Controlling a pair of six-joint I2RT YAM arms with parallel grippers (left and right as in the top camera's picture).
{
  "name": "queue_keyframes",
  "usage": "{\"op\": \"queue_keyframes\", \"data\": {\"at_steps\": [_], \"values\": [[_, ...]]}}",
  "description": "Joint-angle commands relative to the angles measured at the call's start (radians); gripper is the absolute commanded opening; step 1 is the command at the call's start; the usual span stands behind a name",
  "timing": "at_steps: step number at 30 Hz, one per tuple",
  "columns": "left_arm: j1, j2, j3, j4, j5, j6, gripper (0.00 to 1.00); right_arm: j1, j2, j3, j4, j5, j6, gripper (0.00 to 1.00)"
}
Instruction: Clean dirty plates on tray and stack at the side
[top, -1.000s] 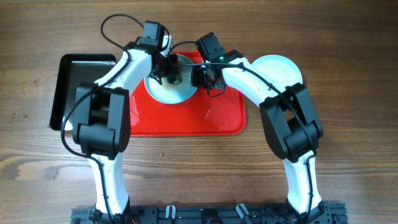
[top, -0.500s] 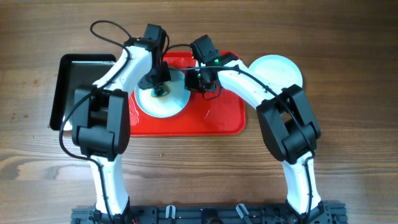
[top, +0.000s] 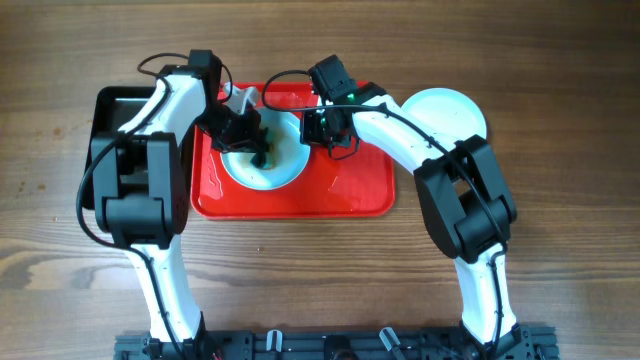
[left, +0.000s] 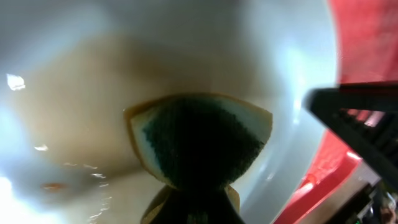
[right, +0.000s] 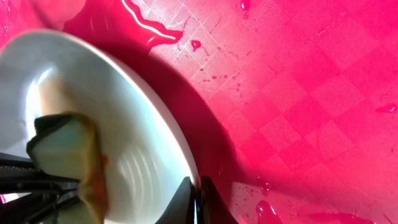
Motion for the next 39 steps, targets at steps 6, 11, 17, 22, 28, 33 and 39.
{"op": "queue_keyframes", "data": {"at_steps": [6, 11, 17, 22, 28, 33, 39], "values": [[-0.014, 0.022, 0.033, 0.077, -0.059, -0.105, 0.04, -0.005, 0.026, -0.002, -0.005, 0.05, 0.004, 0.04], [-0.014, -0.057, 0.079, 0.082, -0.426, -0.376, 0.04, -0.005, 0.026, -0.002, -0.005, 0.05, 0.005, 0.04], [-0.021, -0.064, 0.077, 0.087, -0.645, -0.462, 0.04, -0.005, 0.026, -0.002, -0.003, 0.049, 0.005, 0.04], [-0.067, -0.021, 0.076, 0.114, -0.634, -0.387, 0.04, -0.005, 0.026, -0.002, -0.001, 0.045, 0.002, 0.04], [-0.098, 0.035, 0.076, 0.141, -0.518, -0.358, 0.04, -0.005, 0.026, -0.002, -0.002, 0.03, -0.006, 0.04], [-0.101, 0.036, 0.077, 0.207, -0.188, -0.204, 0.04, -0.005, 0.026, -0.002, -0.002, 0.023, -0.009, 0.04], [-0.101, 0.036, 0.077, 0.161, -0.01, -0.051, 0.04, -0.005, 0.026, -0.002, -0.002, 0.023, -0.01, 0.04]]}}
